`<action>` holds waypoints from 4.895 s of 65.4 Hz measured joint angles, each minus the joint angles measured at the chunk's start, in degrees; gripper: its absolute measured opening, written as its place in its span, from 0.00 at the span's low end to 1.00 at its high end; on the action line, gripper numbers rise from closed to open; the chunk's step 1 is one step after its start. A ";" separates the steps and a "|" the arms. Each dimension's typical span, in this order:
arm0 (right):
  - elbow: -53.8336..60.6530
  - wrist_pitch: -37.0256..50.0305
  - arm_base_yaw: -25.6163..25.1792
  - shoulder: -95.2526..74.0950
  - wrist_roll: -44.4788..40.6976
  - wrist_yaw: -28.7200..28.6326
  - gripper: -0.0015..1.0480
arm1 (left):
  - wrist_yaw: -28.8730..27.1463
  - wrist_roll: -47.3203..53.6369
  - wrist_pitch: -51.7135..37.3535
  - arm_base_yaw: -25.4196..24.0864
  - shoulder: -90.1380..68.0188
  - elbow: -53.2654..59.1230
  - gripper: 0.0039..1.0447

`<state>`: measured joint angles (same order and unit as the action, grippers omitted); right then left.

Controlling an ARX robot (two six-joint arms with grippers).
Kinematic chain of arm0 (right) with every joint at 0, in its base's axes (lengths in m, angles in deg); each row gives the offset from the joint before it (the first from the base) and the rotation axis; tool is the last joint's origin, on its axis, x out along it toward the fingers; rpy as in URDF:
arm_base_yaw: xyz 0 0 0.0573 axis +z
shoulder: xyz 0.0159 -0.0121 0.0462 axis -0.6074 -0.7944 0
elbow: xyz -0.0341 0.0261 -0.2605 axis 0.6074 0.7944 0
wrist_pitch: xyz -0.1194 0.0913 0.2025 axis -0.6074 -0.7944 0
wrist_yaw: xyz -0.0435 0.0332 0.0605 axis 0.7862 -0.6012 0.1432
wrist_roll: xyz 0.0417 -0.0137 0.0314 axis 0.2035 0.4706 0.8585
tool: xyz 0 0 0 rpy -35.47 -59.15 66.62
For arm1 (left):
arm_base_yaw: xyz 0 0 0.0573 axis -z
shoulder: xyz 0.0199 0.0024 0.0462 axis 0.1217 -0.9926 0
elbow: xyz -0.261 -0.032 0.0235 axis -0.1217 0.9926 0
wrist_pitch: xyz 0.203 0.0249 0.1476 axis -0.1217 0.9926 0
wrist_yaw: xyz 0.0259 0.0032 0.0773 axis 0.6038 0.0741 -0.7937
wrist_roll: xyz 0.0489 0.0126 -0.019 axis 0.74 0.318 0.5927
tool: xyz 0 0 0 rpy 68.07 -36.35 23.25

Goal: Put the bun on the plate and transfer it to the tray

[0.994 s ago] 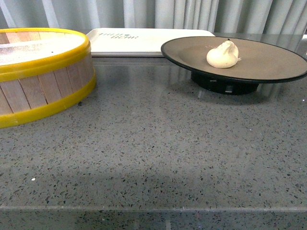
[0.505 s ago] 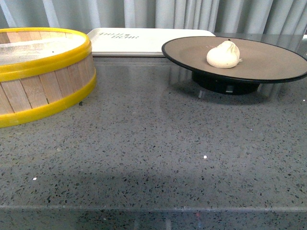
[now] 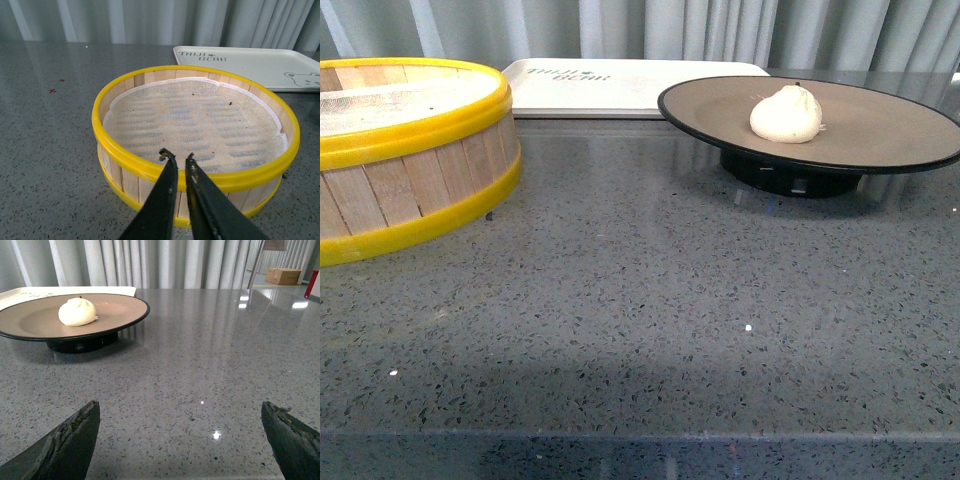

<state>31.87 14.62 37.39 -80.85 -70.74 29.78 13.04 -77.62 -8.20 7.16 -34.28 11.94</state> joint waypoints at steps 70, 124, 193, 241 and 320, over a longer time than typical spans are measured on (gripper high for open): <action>0.00 0.00 0.00 0.00 0.00 0.00 0.92 | -0.02 -0.39 6.97 -0.02 22.23 13.73 0.04; 0.00 0.00 0.00 0.00 0.02 -0.02 0.92 | -0.02 -0.39 23.58 -0.02 39.19 13.73 0.04; -41.07 16.46 -14.12 -70.27 40.22 -13.73 0.92 | -0.02 -0.39 23.58 -0.02 39.19 13.73 0.94; -47.67 13.79 -4.92 -83.58 63.89 -24.06 0.92 | -0.02 -0.39 23.61 -0.02 39.19 13.73 0.94; -49.09 17.84 2.78 -89.07 67.65 -26.36 0.03 | 0.00 -0.39 23.61 -0.02 39.19 13.73 0.94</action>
<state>-17.22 32.46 40.17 -169.92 -3.09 3.42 13.04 -78.01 15.41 7.13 4.91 25.67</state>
